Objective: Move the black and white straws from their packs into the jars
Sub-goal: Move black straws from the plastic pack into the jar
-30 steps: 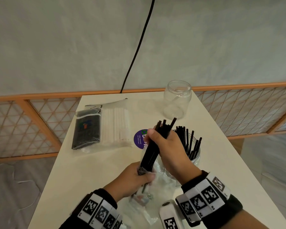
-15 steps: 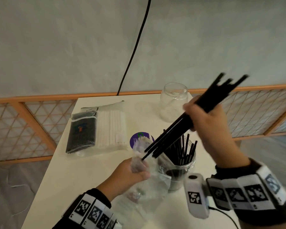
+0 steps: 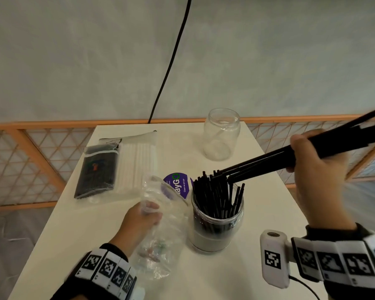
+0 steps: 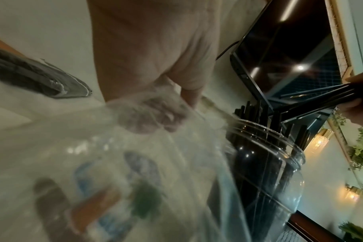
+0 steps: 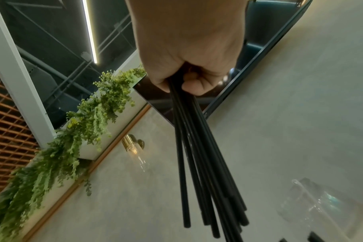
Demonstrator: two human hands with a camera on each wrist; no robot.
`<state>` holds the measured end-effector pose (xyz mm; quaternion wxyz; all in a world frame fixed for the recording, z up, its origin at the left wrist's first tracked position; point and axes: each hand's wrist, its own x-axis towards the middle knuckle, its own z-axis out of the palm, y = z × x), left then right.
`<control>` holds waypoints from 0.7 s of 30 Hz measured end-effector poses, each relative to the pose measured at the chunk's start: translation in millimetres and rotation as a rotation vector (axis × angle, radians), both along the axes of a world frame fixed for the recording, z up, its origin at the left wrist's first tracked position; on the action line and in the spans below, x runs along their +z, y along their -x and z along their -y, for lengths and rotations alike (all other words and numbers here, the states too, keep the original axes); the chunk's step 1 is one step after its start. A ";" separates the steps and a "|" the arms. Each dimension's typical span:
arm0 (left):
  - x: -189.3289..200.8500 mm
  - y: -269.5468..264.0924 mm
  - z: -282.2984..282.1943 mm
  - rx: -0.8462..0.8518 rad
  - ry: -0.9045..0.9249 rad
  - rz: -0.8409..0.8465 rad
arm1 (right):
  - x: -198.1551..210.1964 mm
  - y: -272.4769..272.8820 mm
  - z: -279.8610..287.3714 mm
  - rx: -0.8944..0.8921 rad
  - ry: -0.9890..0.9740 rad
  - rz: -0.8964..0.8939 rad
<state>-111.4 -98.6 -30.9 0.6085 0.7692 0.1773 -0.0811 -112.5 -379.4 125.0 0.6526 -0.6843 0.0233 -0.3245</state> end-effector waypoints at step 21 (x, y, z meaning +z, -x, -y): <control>-8.8 5.3 17.6 0.144 -0.022 -0.048 | -55.4 -21.4 -16.5 0.296 0.636 -0.368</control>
